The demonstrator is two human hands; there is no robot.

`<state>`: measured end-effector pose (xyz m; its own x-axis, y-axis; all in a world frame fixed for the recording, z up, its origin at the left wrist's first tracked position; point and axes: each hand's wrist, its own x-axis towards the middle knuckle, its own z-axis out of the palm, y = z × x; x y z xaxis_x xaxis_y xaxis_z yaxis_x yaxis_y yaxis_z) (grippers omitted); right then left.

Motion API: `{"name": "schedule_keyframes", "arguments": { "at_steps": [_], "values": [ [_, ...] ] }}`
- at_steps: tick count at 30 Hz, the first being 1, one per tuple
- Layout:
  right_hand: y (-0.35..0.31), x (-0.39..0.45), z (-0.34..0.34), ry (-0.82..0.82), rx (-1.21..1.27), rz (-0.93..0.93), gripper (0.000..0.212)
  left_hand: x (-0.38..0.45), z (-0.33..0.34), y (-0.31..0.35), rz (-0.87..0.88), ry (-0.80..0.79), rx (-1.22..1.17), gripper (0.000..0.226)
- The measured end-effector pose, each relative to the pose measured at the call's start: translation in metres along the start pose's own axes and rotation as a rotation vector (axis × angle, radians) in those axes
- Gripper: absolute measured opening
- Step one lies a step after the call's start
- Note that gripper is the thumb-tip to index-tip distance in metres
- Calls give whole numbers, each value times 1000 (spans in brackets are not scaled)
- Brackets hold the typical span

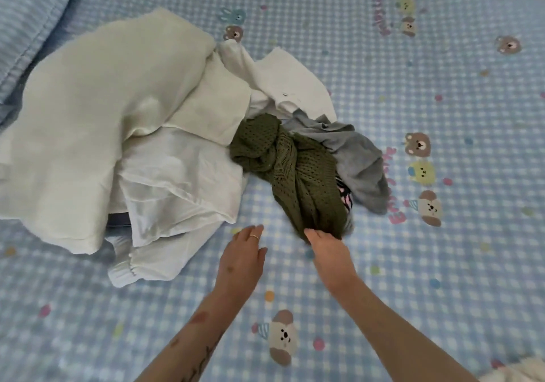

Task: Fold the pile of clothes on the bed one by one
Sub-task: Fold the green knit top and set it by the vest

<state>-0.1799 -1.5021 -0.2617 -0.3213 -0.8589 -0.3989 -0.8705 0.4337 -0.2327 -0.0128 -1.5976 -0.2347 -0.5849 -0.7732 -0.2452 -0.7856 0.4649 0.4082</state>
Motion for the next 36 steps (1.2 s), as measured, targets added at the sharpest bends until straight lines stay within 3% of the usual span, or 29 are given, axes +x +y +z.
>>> {"name": "schedule_keyframes", "arguments": {
  "at_steps": [4, 6, 8, 11, 15, 18, 20, 22, 24, 25, 28, 31, 34, 36],
  "values": [
    [-8, -70, -2, -228, 83, -61, 55, -4, 4, 20, 518, -59, 123, 69],
    [-13, -106, 0, -328, 168, -76, 54, -16, 11, 23, 633, -127, 282, 59],
    [-15, -133, 1, -359, 260, -80, 42, -32, 18, 14, 604, -158, 340, 48],
    [-7, -148, -3, -344, 442, -44, 39, -70, 27, -15, 516, -178, 315, 53],
    [5, -111, -12, 62, 531, 121, 38, -118, 11, -57, 403, -136, 317, 19],
    [1, -60, -18, 199, 448, 150, 39, -148, 19, -63, 368, 39, 291, 13],
    [-7, -33, -18, 176, 435, 160, 46, -167, 32, -44, 389, 29, 224, 37],
    [-14, -20, -12, 76, 457, 188, 54, -179, 53, -21, 488, -124, 210, 32],
    [-14, -24, -6, 59, 455, 202, 47, -177, 62, -4, 364, -318, 187, 72],
    [-12, -31, -5, 105, 483, 229, 41, -170, 60, -1, 292, -350, 150, 72],
    [11, -66, -2, 241, 544, 237, 27, -163, 62, -6, 290, -139, 129, 37],
    [39, -111, -4, 240, 504, 120, 20, -165, 50, -12, 186, -24, 6, 61],
    [49, -145, -13, 161, 508, 57, 41, -177, 30, -5, 209, 102, -99, 52],
    [49, -163, -24, 100, 480, -25, 56, -189, 12, 5, 278, 141, -128, 19]
  ]
}}
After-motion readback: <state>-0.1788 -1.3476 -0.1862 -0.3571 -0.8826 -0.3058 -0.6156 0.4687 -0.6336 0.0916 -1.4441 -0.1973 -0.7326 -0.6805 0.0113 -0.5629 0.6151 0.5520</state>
